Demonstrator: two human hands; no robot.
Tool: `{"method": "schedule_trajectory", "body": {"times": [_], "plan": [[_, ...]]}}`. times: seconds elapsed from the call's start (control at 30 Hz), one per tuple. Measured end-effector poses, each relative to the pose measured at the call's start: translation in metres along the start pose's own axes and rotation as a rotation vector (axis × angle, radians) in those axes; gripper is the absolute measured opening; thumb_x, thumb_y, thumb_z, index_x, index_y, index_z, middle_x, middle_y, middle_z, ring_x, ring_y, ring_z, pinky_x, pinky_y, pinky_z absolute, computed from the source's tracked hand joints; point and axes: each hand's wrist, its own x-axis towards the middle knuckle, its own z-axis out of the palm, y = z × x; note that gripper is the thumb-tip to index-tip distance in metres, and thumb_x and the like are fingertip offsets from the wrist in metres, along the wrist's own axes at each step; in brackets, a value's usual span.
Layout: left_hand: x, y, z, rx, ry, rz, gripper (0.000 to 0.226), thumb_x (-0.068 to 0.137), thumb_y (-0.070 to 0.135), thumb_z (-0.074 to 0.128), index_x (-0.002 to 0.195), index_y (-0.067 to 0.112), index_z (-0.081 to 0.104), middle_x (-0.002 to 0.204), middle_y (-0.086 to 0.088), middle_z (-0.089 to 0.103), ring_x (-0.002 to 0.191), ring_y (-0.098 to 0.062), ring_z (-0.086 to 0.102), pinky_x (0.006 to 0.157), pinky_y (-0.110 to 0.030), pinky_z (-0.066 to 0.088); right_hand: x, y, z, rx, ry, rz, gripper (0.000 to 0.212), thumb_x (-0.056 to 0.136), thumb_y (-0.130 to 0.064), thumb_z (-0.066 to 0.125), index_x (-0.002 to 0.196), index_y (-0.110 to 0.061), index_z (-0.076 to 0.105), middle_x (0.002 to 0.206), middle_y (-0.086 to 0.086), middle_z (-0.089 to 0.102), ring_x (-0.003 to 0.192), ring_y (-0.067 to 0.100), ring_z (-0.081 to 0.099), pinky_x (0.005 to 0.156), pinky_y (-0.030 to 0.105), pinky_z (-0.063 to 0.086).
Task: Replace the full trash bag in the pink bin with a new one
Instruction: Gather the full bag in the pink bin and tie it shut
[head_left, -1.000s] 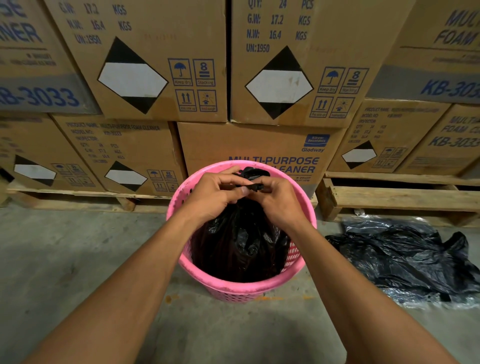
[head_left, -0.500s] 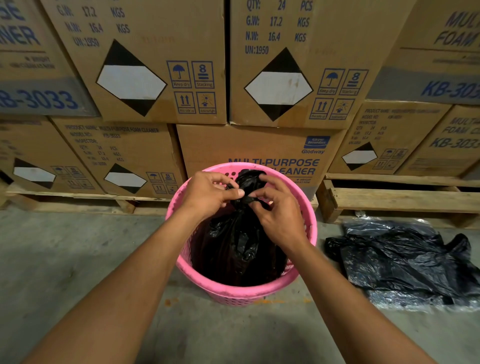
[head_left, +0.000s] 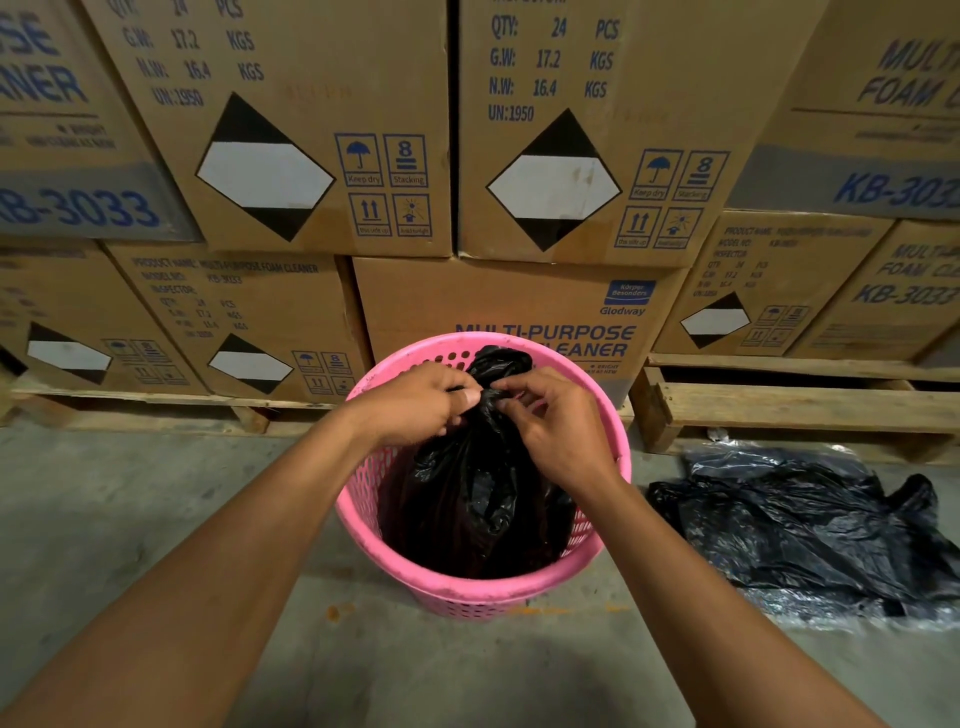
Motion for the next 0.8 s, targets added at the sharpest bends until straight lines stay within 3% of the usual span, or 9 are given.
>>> {"method": "schedule_trajectory", "body": {"times": [0.1,0.17,0.27,0.4,0.53,0.7,0.8], "plan": [[0.0,-0.006,0.009,-0.386,0.041,-0.09,0.017,0.103,0.014,0.051,0.092,0.019,0.063,0.084,0.004,0.057,0.074,-0.009,0.053,0.064,-0.021,0.047,-0.007,-0.004,0.001,-0.015,0.011,-0.034,0.029,0.09,-0.006,0.071,0.113,-0.023,0.073,0.093,-0.023,0.067,0.086,-0.001,0.064,0.077,0.018,0.055],[0.003,-0.011,0.012,-0.49,0.085,-0.108,0.013,0.101,0.014,0.055,0.097,0.019,0.065,0.088,0.002,0.058,0.073,-0.01,0.054,0.064,-0.023,0.049,-0.01,-0.005,0.002,0.031,-0.019,-0.036,0.032,0.088,-0.003,0.071,0.114,-0.021,0.069,0.096,-0.019,0.069,0.086,-0.001,0.067,0.076,0.015,0.055],[0.007,-0.013,0.014,-0.501,0.117,-0.085,0.011,0.1,0.014,0.057,0.096,0.016,0.067,0.09,-0.003,0.061,0.075,-0.011,0.055,0.064,-0.023,0.051,-0.01,-0.006,0.004,0.084,-0.047,-0.004,0.033,0.085,-0.015,0.081,0.115,-0.024,0.069,0.091,-0.01,0.073,0.086,0.001,0.07,0.078,0.015,0.056],[0.007,-0.013,0.015,-0.541,0.186,-0.038,0.009,0.094,0.009,0.065,0.099,0.012,0.072,0.089,-0.006,0.066,0.074,-0.011,0.061,0.066,-0.021,0.055,-0.009,-0.005,0.001,0.049,0.007,-0.033,0.025,0.09,-0.022,0.078,0.115,-0.023,0.073,0.096,-0.019,0.073,0.09,-0.009,0.068,0.078,0.009,0.051],[0.009,-0.013,0.021,-0.58,0.231,-0.002,0.008,0.091,0.006,0.068,0.096,0.01,0.073,0.077,-0.005,0.067,0.071,-0.012,0.063,0.063,-0.019,0.056,-0.011,-0.007,0.001,-0.067,0.009,-0.121,0.03,0.091,-0.027,0.076,0.121,-0.025,0.071,0.108,-0.016,0.074,0.096,-0.005,0.066,0.083,0.01,0.051],[0.009,-0.02,0.022,-0.598,0.233,0.032,0.012,0.088,0.005,0.071,0.098,0.011,0.076,0.077,-0.005,0.07,0.068,-0.009,0.065,0.063,-0.018,0.056,-0.003,-0.001,-0.003,-0.129,0.037,-0.073,0.019,0.095,-0.023,0.071,0.113,-0.021,0.078,0.101,-0.006,0.079,0.092,0.007,0.072,0.087,0.031,0.057],[0.01,-0.024,0.018,-0.549,0.257,0.051,0.012,0.087,0.003,0.071,0.095,0.01,0.076,0.077,-0.004,0.073,0.067,-0.01,0.066,0.065,-0.02,0.059,0.0,-0.004,-0.01,-0.202,-0.062,-0.073,0.021,0.095,-0.024,0.072,0.114,-0.022,0.078,0.105,-0.007,0.079,0.098,0.008,0.072,0.091,0.028,0.056]]}}
